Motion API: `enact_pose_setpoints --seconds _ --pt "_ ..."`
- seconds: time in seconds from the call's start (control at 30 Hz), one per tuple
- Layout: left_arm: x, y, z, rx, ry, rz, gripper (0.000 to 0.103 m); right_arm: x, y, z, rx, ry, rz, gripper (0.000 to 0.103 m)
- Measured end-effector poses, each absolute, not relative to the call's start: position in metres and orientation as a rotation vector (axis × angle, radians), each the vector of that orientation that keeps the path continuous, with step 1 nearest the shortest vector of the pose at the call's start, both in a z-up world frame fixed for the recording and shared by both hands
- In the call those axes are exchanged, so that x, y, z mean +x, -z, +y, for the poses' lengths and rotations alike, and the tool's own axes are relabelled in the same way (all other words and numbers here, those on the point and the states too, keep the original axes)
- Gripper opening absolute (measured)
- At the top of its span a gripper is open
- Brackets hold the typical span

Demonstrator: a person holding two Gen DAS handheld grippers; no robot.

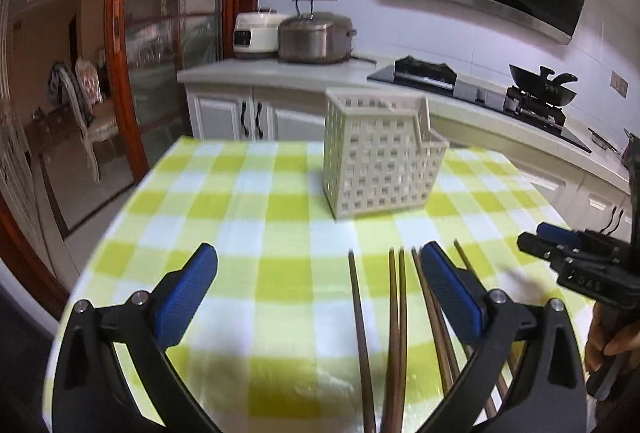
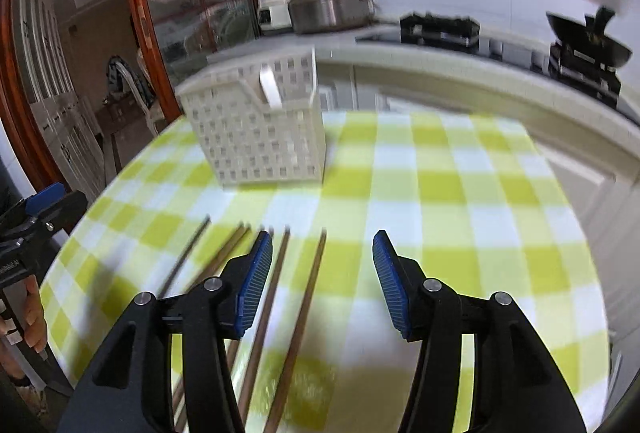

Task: Organize utensils
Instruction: 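Withdraw the open right gripper back toward the chopsticks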

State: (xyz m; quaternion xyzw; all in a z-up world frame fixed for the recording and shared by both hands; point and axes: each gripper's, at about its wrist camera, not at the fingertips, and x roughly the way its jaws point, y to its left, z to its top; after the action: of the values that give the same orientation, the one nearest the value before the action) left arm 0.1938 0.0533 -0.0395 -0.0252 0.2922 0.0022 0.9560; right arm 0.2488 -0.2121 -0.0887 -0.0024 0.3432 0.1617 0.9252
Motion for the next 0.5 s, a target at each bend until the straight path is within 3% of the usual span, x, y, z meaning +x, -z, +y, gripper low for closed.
enact_pose_setpoints --seconds 0.5 --pt "0.198 0.084 0.053 -0.038 -0.006 0.703 0.098 0.261 0.136 -0.186 -0.069 -0.322 0.840 0.046"
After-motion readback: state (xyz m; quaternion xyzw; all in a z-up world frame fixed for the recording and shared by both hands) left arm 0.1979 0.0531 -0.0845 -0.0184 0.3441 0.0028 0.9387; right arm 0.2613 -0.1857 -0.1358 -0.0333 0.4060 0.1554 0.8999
